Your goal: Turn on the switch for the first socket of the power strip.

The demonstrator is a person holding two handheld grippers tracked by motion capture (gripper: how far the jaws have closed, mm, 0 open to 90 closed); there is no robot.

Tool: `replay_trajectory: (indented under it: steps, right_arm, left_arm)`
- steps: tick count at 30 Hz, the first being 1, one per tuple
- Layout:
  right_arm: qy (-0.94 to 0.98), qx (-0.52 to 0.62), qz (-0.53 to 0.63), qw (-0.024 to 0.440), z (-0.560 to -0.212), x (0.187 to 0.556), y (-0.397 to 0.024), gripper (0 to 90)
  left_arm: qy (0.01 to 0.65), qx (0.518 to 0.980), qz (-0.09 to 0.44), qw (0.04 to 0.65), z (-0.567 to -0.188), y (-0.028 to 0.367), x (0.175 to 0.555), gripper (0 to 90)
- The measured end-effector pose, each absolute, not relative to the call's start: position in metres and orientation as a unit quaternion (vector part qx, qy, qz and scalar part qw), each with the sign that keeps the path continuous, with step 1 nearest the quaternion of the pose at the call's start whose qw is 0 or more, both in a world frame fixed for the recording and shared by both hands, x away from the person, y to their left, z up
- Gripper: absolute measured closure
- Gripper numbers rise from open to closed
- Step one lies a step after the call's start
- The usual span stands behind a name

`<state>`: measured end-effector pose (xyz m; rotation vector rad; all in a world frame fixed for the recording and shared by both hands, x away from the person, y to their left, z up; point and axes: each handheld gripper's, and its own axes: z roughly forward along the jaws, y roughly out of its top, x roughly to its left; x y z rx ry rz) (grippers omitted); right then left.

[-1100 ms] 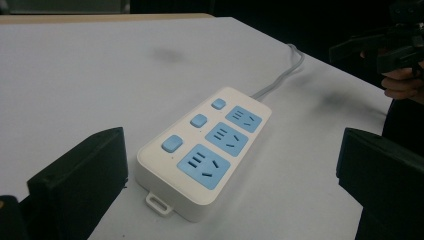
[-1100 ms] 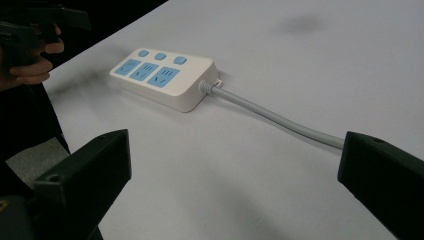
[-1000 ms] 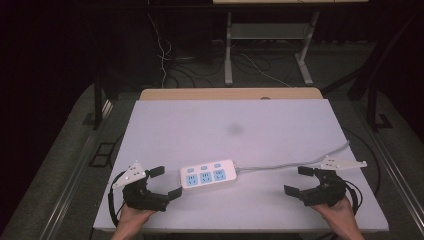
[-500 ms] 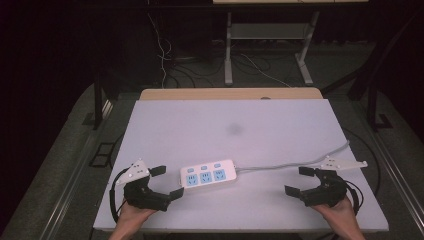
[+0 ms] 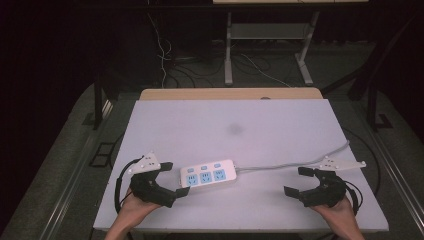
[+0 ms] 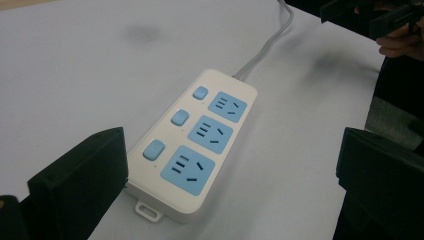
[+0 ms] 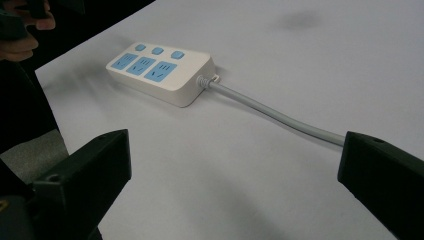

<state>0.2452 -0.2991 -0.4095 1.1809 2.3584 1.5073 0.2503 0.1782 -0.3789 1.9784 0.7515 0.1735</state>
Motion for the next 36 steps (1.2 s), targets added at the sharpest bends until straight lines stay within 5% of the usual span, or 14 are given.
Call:
replay_trajectory:
  steps: [36]
  right_arm:
    - [0.777,0.386,0.495,0.054,-0.41,0.244,-0.3,0.2]
  left_arm:
    - [0.244,0.87,0.056,0.424,-0.349,0.128,0.302,0.0]
